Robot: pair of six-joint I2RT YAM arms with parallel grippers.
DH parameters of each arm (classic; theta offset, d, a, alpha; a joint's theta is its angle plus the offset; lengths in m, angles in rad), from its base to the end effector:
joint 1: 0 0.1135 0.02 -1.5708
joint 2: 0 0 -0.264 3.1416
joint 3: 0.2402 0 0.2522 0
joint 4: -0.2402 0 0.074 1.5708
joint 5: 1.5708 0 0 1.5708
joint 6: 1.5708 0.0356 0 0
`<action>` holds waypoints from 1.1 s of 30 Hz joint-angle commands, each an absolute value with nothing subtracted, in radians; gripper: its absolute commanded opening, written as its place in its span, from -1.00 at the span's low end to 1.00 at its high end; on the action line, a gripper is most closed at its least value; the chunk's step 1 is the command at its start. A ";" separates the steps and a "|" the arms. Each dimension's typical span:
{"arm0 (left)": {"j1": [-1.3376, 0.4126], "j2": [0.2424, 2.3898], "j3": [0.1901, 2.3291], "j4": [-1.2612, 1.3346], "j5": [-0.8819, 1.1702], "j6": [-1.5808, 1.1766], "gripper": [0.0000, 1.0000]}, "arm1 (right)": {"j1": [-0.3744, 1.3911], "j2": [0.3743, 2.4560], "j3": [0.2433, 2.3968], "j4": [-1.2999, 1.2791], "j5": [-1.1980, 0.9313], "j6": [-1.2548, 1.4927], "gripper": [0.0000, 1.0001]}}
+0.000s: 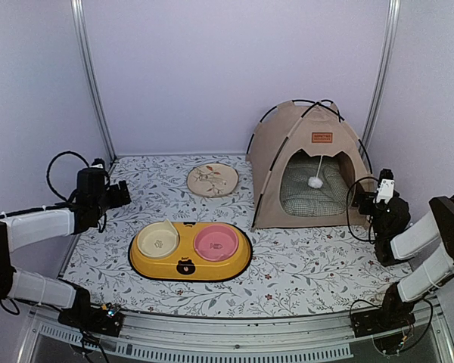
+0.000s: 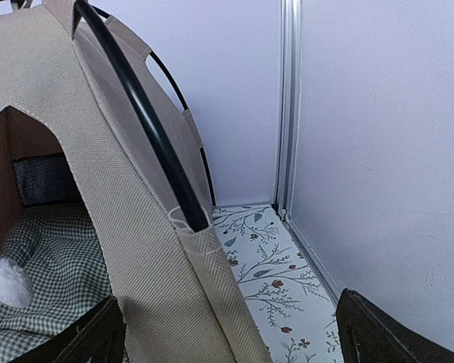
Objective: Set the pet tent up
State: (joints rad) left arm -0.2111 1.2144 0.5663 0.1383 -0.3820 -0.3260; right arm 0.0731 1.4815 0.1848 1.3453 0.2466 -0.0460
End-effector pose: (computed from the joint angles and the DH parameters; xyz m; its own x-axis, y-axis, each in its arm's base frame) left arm 0.2500 -0.0400 0.2086 -0.4124 -0.2155 -0.8851 -0.2700 0.9569 -0.1072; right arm 0.2289 0.0081 0.1621 0.0405 -0.0417 -0.9983 0.1744 0.9841 -0.0341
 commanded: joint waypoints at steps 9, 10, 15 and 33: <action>-0.199 1.250 0.512 0.375 -0.581 -0.224 0.98 | 0.028 1.537 0.226 1.328 0.091 -0.043 0.98; -0.199 1.250 0.507 0.388 -0.592 -0.221 0.98 | 0.027 1.536 0.224 1.329 0.093 -0.043 0.98; -0.200 1.244 0.449 0.499 -0.629 -0.169 0.98 | 0.026 1.534 0.221 1.331 0.095 -0.042 0.98; -0.170 1.511 0.206 1.379 -0.386 0.132 0.99 | 0.026 1.534 0.222 1.329 0.094 -0.042 0.98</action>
